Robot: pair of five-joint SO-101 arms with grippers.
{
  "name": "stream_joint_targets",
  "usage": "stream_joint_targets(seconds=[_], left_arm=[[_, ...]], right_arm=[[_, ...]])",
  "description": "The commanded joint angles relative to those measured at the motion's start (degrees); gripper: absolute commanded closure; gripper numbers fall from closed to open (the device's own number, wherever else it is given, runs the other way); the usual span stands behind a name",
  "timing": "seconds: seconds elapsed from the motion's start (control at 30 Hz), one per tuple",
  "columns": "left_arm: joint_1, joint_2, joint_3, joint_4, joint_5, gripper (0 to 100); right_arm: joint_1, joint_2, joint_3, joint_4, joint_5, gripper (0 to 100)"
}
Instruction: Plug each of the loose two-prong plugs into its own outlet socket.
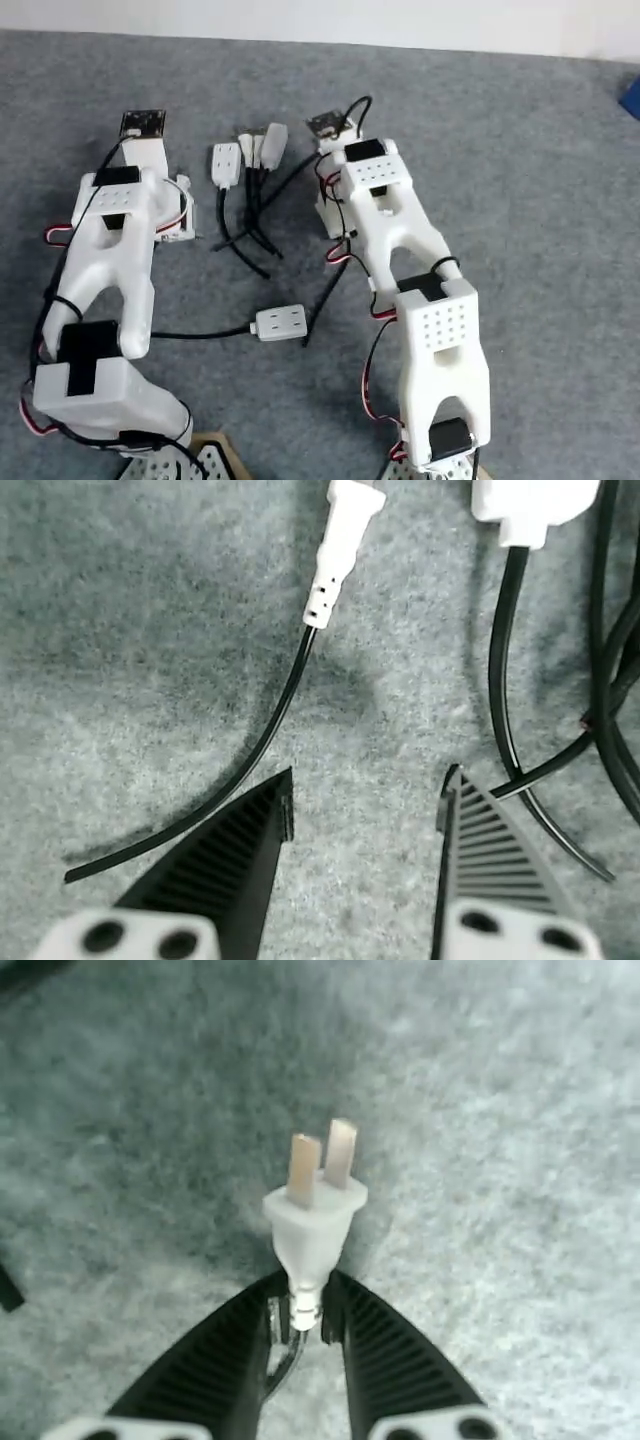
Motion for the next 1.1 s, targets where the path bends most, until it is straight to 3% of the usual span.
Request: stream_joint_targets(seconds=[0.0, 0.1, 0.3, 0.63, 0.77, 0.9, 1.07], left_arm=[[-0.4, -2.6, -0.5, -1.1, 0.4, 76], [-0.7, -3.1, -0.7, -0.7, -1.4, 76], [1.4, -2.6, -5.4, 0.4, -4.8, 76], [4.4, -2.7, -13.6, 10.5, -7.7, 64], [5.4, -3.2, -17.5, 12.3, -6.9, 63], [5.3, -3.3, -20.0, 14.6, -5.6, 63], [5.3, -3.3, -19.8, 14.9, -5.7, 63]], right_arm=[[0.7, -0.8, -1.4, 2.2, 0.8, 95.8], [-0.3, -1.8, -3.6, 8.5, 0.5, 99.1], [-8.9, -12.6, -14.2, 25.3, 5.0, 99.0], [-9.5, -35.3, 11.6, 24.6, 15.9, 99.0], [-12.0, -48.0, 19.0, 16.8, 16.1, 99.0], [-13.9, -59.6, 40.0, 1.2, 15.3, 99.0], [-19.7, -62.7, 58.9, -11.9, 11.0, 99.0]])
